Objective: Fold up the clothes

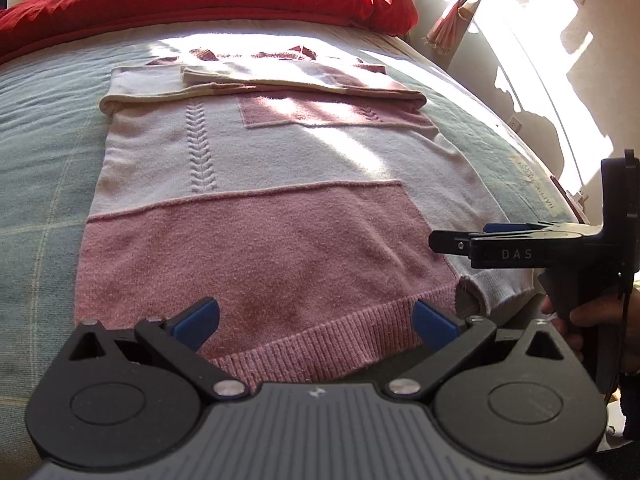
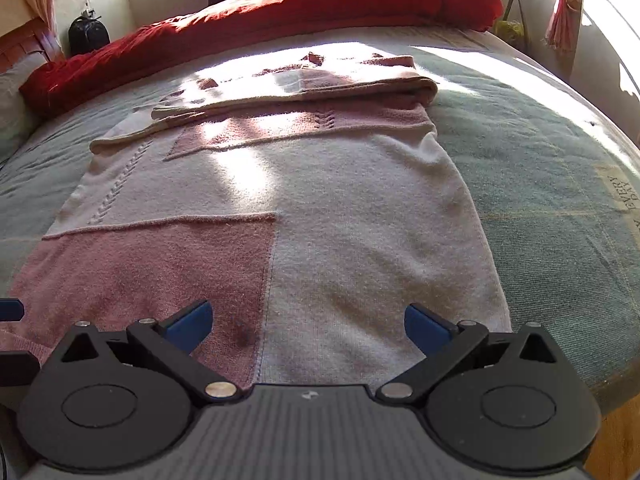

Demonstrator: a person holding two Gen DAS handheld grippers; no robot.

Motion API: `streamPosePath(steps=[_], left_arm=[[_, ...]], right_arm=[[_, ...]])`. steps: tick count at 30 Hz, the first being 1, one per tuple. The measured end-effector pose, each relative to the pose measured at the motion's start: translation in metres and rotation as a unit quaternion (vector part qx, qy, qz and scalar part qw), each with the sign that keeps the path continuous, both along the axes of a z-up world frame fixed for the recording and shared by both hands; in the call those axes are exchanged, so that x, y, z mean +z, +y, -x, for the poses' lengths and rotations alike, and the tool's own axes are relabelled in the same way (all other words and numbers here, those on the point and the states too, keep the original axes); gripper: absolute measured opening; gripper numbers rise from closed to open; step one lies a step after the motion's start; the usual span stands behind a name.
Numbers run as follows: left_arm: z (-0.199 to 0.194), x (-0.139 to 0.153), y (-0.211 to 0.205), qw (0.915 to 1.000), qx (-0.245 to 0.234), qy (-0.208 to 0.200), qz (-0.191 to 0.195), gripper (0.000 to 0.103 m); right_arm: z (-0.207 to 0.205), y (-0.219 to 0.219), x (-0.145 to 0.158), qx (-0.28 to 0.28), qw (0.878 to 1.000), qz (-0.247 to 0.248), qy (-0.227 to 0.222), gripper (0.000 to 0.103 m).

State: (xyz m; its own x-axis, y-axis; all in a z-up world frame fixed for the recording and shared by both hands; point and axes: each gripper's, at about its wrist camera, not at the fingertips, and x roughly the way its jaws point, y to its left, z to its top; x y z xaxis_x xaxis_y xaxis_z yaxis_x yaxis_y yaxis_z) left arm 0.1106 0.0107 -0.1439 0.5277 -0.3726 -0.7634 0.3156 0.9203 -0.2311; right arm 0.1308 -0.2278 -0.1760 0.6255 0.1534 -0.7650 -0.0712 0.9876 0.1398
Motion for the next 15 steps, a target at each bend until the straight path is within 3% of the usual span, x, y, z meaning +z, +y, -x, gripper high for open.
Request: streamPosePath(steps=[6, 11, 15], left_arm=[[0.006, 0.003, 0.0, 0.9999, -0.003, -0.008, -0.013, 0.102], [0.01, 0.001, 0.006, 1.0, 0.007, 0.004, 0.001, 0.102], [0.01, 0.006, 0.011, 0.9998, 0.019, -0.004, 0.003, 0.102]], right_arm=[[-0.004, 0.035, -0.008, 0.047, 0.998, 0.032, 0.011, 0.103], [0.01, 0.032, -0.014, 0.029, 0.999, 0.022, 0.012, 0.103], [0.014, 0.019, 0.003, 0.004, 1.0, 0.005, -0.029, 0.103]])
